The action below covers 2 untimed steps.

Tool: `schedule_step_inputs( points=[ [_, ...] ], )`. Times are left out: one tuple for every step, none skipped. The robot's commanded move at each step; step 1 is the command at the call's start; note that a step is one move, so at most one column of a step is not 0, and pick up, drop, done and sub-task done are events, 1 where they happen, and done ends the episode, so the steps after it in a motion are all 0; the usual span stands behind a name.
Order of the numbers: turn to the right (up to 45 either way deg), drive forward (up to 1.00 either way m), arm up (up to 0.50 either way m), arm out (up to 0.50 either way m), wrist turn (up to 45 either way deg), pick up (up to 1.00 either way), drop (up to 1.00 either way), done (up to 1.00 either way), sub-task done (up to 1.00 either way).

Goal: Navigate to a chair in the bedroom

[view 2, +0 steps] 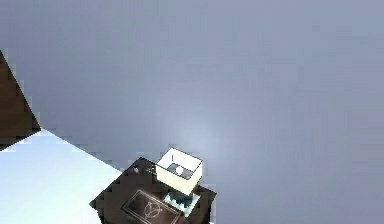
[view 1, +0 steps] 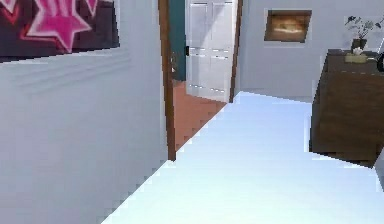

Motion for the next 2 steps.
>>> schedule_step_inputs(
  points=[
    [9.0,0.0,0.0,0.0,0.0,0.0,0.0,0.0,0.0],
    [0.0,1.0,0.0,0.0,0.0,0.0,0.0,0.0,0.0]
  ],
)
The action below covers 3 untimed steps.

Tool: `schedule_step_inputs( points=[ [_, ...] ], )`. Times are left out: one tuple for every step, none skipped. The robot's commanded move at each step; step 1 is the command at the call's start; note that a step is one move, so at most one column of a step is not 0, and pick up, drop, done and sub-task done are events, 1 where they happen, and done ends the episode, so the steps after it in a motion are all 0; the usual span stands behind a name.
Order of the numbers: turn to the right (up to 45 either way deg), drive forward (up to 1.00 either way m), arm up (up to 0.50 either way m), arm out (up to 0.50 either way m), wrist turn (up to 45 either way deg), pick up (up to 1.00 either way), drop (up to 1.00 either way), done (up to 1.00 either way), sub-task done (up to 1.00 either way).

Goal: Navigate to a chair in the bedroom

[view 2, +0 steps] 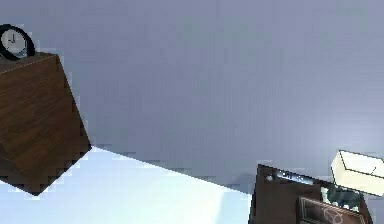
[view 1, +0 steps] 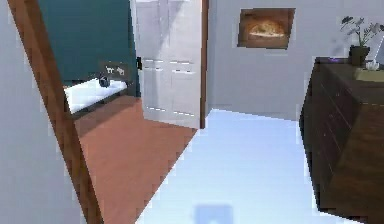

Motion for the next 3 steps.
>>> schedule_step_inputs(
  points=[
    [0.0,0.85,0.0,0.0,0.0,0.0,0.0,0.0,0.0],
    [-18.0,0.0,0.0,0.0,0.0,0.0,0.0,0.0,0.0],
    [0.0,0.4,0.0,0.0,0.0,0.0,0.0,0.0,0.0]
  ],
)
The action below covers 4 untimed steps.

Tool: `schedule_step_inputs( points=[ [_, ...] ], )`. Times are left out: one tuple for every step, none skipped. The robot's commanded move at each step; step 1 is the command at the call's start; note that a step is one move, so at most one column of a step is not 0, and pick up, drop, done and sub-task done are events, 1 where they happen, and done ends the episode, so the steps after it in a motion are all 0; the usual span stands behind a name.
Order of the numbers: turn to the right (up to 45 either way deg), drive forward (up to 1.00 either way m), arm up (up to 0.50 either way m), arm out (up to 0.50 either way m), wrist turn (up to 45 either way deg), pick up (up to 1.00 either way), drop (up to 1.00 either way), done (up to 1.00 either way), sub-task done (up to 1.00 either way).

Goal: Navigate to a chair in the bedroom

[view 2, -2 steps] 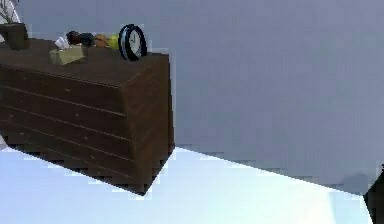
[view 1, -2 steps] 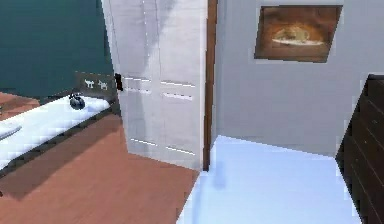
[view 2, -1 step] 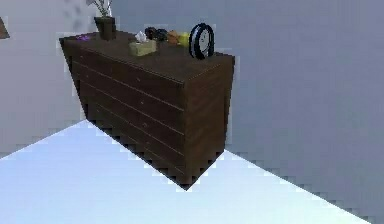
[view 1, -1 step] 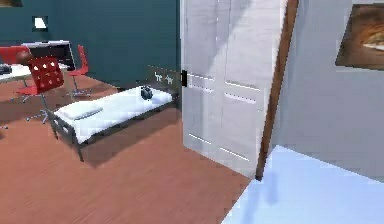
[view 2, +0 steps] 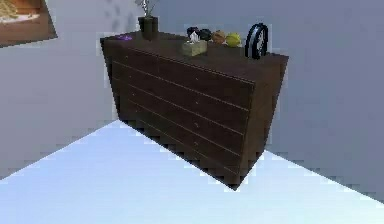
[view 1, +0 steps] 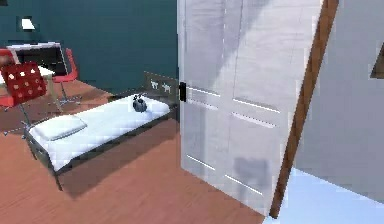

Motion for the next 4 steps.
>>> schedule_step_inputs(
  points=[
    [-39.0,0.0,0.0,0.0,0.0,0.0,0.0,0.0,0.0],
    [0.0,1.0,0.0,0.0,0.0,0.0,0.0,0.0,0.0],
    [-9.0,0.0,0.0,0.0,0.0,0.0,0.0,0.0,0.0],
    [0.0,0.35,0.0,0.0,0.0,0.0,0.0,0.0,0.0]
  ],
)
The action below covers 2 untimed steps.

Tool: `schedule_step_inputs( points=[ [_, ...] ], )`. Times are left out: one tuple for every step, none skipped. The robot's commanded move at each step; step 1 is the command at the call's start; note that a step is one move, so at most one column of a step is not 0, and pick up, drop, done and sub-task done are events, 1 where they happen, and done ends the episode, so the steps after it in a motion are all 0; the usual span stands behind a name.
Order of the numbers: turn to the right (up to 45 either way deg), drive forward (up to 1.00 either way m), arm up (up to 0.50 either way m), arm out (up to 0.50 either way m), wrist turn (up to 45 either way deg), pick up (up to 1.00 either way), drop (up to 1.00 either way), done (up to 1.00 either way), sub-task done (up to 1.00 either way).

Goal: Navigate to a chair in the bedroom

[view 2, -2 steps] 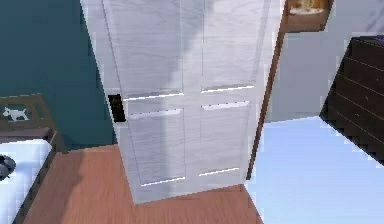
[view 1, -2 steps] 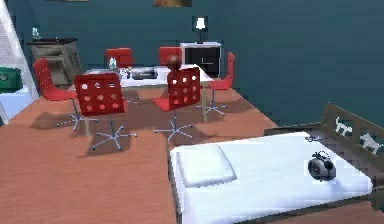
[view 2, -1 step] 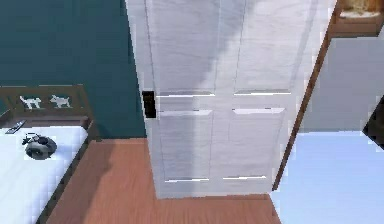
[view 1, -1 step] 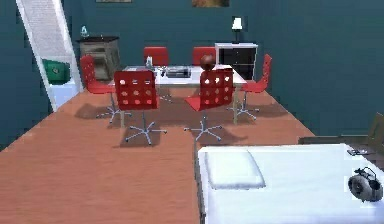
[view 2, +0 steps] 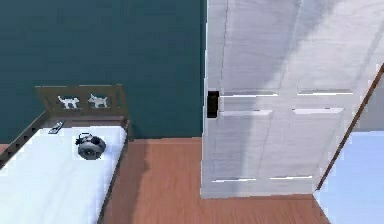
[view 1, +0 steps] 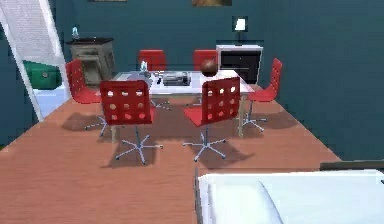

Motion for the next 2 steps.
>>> schedule_step_inputs(
  points=[
    [-45.0,0.0,0.0,0.0,0.0,0.0,0.0,0.0,0.0],
    [-24.0,0.0,0.0,0.0,0.0,0.0,0.0,0.0,0.0]
  ],
)
